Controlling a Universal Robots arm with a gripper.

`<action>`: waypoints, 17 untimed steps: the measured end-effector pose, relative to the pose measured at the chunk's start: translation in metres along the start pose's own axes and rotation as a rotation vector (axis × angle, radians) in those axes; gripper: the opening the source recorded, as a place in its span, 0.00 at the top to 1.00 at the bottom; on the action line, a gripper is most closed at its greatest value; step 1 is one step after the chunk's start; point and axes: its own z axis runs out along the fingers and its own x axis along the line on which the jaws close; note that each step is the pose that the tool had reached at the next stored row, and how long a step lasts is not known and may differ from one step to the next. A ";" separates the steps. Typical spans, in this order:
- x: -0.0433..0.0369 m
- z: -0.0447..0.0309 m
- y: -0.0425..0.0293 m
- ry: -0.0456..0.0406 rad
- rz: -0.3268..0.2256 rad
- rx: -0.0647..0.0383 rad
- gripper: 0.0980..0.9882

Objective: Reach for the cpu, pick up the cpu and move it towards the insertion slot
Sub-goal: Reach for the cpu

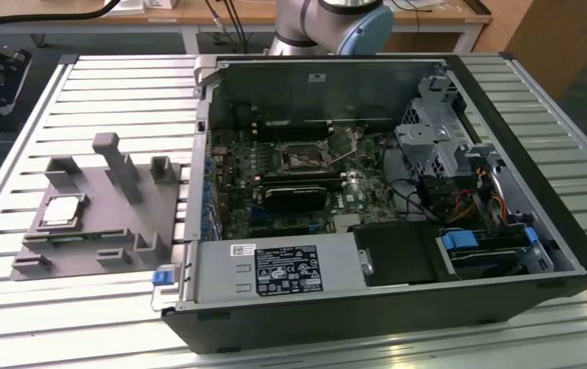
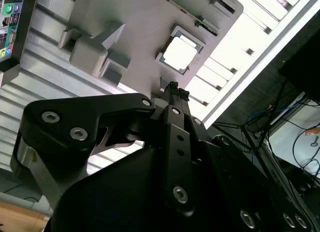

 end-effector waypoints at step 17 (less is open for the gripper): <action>0.0083 0.0108 -0.0004 -0.0001 -0.001 0.000 0.85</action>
